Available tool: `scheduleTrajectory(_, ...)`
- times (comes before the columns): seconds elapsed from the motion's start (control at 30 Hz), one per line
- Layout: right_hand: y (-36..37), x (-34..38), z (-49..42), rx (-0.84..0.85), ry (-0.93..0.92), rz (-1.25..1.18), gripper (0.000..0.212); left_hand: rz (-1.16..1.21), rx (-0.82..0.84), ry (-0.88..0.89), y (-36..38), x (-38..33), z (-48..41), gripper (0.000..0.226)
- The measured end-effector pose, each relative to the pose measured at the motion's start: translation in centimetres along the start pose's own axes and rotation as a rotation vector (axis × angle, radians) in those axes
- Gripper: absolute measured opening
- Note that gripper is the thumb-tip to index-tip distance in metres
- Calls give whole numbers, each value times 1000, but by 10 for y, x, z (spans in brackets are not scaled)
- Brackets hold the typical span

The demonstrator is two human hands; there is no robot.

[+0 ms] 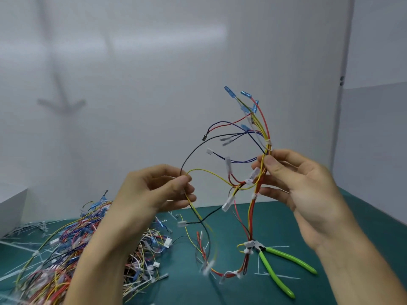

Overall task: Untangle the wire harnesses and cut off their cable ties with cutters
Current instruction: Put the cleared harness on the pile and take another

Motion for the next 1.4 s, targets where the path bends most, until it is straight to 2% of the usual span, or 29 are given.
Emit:
scheduleTrajectory(0.13, 0, -1, 1, 8, 22, 2, 14, 116, -60, 21, -6, -4, 1, 21)
scheduleTrajectory(0.27, -2, 0, 0, -15, 23, 41, 17, -22, -44, 86, -7, -11, 1, 21)
scheduleTrajectory(0.4, -6, 1, -1, -76, 6, 71, 13, -54, -28, 122, -4, -15, 1, 23)
scheduleTrajectory(0.7, -10, 3, 1, -183, -27, 59, 7, -82, -57, 47, -2, -11, 1, 20)
scheduleTrajectory(0.9, -9, 3, 1, -143, 7, 4, 11, -208, 43, -35, 9, -6, 2, 30)
scheduleTrajectory(1.07, -6, 4, 2, -87, 20, -29, 13, -311, 153, -105, 24, 1, 4, 27)
scheduleTrajectory(1.13, -3, 5, 3, -59, 10, -42, 16, -343, 119, -35, 30, -1, 3, 22)
scheduleTrajectory(1.27, 10, 6, 8, -11, -24, -44, 20, -233, -102, 258, 34, -23, 5, 15)
scheduleTrajectory(1.33, 19, 8, 11, 40, -62, 3, 18, -188, -89, 290, 38, -29, 8, 18)
scheduleTrajectory(1.4, 30, 10, 16, 105, -129, 68, 15, -187, -33, 248, 45, -29, 10, 17)
Point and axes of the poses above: each hand's wrist, its own z-axis away from the middle knuckle, its own y-axis out of the palm, x = y × z, the point moved 5 cm from there along -z, towards the middle knuckle, and after that the axes turned 2 degrees about z, right-handed, at the moved point
